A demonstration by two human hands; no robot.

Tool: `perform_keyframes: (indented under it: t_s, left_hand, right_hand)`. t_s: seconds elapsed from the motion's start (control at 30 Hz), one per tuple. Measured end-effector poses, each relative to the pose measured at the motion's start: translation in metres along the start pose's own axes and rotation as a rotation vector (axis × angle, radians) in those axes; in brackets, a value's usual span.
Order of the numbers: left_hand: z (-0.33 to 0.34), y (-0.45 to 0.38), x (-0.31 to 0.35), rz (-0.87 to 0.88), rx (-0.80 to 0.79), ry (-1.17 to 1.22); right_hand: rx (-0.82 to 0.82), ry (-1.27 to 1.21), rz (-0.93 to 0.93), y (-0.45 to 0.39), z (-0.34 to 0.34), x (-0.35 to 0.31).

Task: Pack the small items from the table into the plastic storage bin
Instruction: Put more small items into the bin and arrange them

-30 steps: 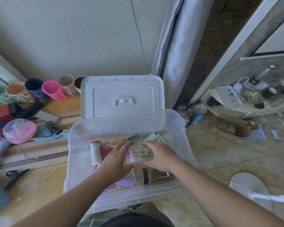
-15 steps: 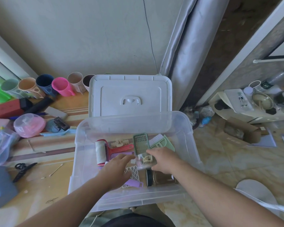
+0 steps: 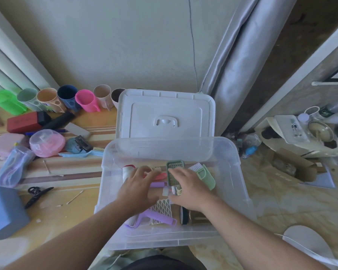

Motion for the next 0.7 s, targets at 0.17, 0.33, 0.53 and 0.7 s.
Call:
perform_keyframes:
  t_s: [0.17,0.33,0.53,0.7]
  left_hand:
    - [-0.077,0.001,-0.042,-0.011,0.25,-0.07]
    - [-0.154,0.044,-0.14,-0.238,0.482,-0.106]
    - [-0.178,0.148,-0.279,-0.663,0.437,-0.11]
    - [-0.164,0.223,-0.368,-0.791,0.169,-0.127]
  right_hand:
    - [0.147,-0.068,-0.142,-0.043,0.0,-0.076]
    - [0.154,-0.133,-0.404,-0.1,0.034,-0.211]
    - [-0.057,-0.012,-0.485,-0.126,0.117,-0.314]
    - [-0.272,0.111,-0.438,-0.133,0.204,-0.366]
Point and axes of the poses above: each hand's wrist, its own y-axis away from the middle knuckle, its own z-axis out of the palm, x = y × z, the point moved 3 cm from there along -y, towards the middle knuckle, and after that the axes turned 13 degrees about x, right-handed, at the moved point
